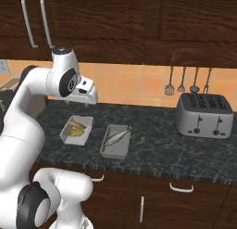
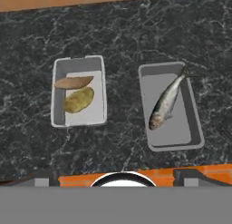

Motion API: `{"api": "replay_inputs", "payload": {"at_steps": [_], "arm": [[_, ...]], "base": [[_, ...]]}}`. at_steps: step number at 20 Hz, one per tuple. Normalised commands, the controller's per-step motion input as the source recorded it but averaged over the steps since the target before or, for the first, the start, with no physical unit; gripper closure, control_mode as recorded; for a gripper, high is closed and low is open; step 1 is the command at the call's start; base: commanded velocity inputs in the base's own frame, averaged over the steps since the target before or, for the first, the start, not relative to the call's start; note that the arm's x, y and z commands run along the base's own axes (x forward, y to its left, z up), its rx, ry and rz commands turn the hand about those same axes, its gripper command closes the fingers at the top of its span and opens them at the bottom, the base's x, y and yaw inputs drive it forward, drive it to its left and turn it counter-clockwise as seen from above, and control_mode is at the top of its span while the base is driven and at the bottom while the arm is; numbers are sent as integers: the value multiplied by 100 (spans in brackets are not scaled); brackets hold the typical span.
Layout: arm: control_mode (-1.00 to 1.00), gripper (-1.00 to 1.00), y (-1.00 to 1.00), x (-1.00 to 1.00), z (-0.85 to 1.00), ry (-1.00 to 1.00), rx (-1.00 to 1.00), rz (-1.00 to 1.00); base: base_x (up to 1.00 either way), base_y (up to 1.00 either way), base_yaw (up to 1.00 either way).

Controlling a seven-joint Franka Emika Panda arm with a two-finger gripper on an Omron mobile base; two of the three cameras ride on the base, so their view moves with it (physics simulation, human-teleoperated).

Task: Take the meat container that has the fish and place it on the second highest rack of the freezer. Then take the vegetable container that has the potato and sweet potato and place it on the highest rack of the freezer.

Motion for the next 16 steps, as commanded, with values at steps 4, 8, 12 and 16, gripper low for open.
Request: {"api": "replay_inputs", "payload": {"at_steps": [4, 8, 12, 16], "arm": [[-100, -100, -80, -11, -49, 5, 17, -40], [-100, -100, -99, 1, -45, 18, 22, -50], [-100, -100, -76, -30, -71, 0, 20, -50], [-100, -100, -66, -9, -82, 4, 13, -44]], "base": [[0, 0, 0], [0, 0, 0], [0, 0, 0], [0, 0, 0]]}}
